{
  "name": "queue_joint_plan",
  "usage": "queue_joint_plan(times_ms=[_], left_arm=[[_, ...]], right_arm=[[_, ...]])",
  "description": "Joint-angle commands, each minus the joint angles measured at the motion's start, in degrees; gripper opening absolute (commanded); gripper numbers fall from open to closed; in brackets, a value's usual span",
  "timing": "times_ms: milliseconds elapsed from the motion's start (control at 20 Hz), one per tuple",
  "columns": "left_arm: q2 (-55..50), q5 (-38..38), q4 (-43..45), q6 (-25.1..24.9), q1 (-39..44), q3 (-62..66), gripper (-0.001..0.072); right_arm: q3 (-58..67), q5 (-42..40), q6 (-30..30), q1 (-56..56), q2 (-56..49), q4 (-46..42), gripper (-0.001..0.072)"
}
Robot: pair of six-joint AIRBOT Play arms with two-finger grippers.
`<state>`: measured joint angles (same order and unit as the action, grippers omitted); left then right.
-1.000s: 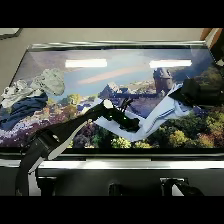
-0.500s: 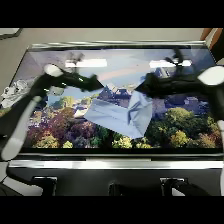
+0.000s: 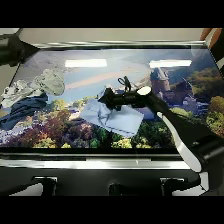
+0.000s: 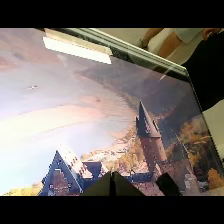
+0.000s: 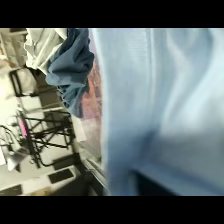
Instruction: Fold the shirts.
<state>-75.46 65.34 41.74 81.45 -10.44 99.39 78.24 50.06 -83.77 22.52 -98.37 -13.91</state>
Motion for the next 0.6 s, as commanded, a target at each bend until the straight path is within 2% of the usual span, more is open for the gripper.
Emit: queue_joint_plan(times_ms=[0,100,200,300,400,450,500,550], left_arm=[[2.16,-0.22,0.39,-0.48,-0.15,-0.55,0.003],[2.14,-0.22,0.39,-0.48,0.13,-1.79,0.003],[2.14,-0.17,1.05,-0.52,-0.04,-2.82,0.0031],[2.14,0.13,2.82,-0.52,-0.09,-2.99,0.0031],[2.12,0.24,2.93,-1.09,-0.09,-2.99,0.003],[2.16,0.28,2.91,-1.57,-0.09,-2.99,0.0031],[2.19,0.39,2.91,-1.55,-0.09,-2.99,0.0031],[2.16,0.52,2.91,-1.55,-0.07,-2.99,0.0031]], right_arm=[[0.07,-3.52,2.89,1.53,-3.08,7.91,0.0533],[0.07,0.35,3.43,-1.27,-1.2,3.85,0.0533],[0.07,6.8,0.11,-7.13,2.21,-7.41,0.0532],[0.04,14.82,-5.99,-13.64,6.36,-23.82,0.0531],[-0.52,25.38,-13.18,-19.56,10.03,-45.42,0.0551],[-2.54,30.36,-14.51,-21.66,11.34,-52.94,0.0559],[-5.97,32.37,-14.64,-23.28,12.48,-55.1,0.0586],[-10.58,31.71,-14.67,-24.46,13.44,-53.27,0.0636]])
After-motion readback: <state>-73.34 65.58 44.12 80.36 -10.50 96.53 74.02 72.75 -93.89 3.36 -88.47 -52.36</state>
